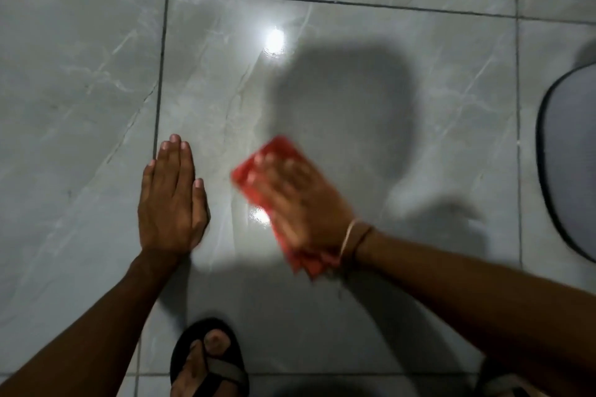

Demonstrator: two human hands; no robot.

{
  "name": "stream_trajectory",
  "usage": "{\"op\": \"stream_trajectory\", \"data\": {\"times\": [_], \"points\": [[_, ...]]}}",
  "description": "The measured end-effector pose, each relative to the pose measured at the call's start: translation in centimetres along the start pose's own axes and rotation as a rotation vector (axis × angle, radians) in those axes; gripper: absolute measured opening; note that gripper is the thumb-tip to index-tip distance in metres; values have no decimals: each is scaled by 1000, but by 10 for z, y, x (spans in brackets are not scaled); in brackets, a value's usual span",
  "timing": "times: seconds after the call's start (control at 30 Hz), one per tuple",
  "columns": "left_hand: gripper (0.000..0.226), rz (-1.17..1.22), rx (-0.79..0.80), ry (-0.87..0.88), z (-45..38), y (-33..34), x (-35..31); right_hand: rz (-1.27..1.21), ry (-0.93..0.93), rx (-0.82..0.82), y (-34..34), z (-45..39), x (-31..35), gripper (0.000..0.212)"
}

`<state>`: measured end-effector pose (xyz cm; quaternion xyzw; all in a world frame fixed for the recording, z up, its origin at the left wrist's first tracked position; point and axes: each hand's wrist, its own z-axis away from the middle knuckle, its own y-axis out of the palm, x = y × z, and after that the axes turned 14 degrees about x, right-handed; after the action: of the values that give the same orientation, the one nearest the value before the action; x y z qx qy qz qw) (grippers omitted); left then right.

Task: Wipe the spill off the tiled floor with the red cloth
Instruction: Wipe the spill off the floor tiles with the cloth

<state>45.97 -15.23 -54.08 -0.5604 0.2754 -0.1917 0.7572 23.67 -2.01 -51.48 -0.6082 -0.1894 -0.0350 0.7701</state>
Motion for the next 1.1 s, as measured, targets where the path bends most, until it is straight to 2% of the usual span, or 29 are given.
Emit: {"op": "stream_trajectory", "data": {"times": [0.1,0.17,0.2,0.27,0.33,0.43,0.5,0.6,0.67,0.7,0.77,0.87,0.93,0.97,1.03,1.07,1.1], "points": [[61,4,-17,-14,2,-2,-2,23,-305,179,14,36,24,57],[60,0,-27,-6,1,-3,-5,72,-354,210,3,19,-5,57],[60,4,-25,-3,1,-4,-6,90,-278,169,-7,3,-23,56],[61,14,-13,-11,2,-5,-5,49,19,8,-34,-36,-65,57],[61,16,-9,-18,2,-5,-5,17,297,-62,-61,-70,-102,59],[61,13,6,-19,0,-6,-5,-35,415,-121,-58,-86,-94,60],[61,9,6,-20,1,-7,-6,-50,232,-138,-30,-52,-47,56],[61,-9,4,-10,1,-5,-5,-65,-258,82,11,32,18,52],[61,-10,-1,-23,2,-4,-4,-38,-470,174,15,52,10,51],[62,-12,0,-23,1,-4,-4,-30,-507,161,13,49,-3,51],[62,-5,12,-22,1,-5,-5,6,-376,75,-4,24,-40,50],[62,-5,5,-31,2,-5,-5,91,123,-109,-57,-27,-129,52],[62,1,4,-22,1,-5,-5,33,468,-179,-86,-54,-179,55],[62,4,1,-23,1,-5,-5,5,580,-197,-92,-68,-187,56],[62,12,6,-20,1,-4,-4,-16,670,-239,-82,-82,-164,57],[62,17,3,-18,0,-3,-5,-7,601,-259,-69,-79,-140,57],[62,16,-1,-13,0,-3,-5,-6,432,-241,-52,-68,-109,57]]}}
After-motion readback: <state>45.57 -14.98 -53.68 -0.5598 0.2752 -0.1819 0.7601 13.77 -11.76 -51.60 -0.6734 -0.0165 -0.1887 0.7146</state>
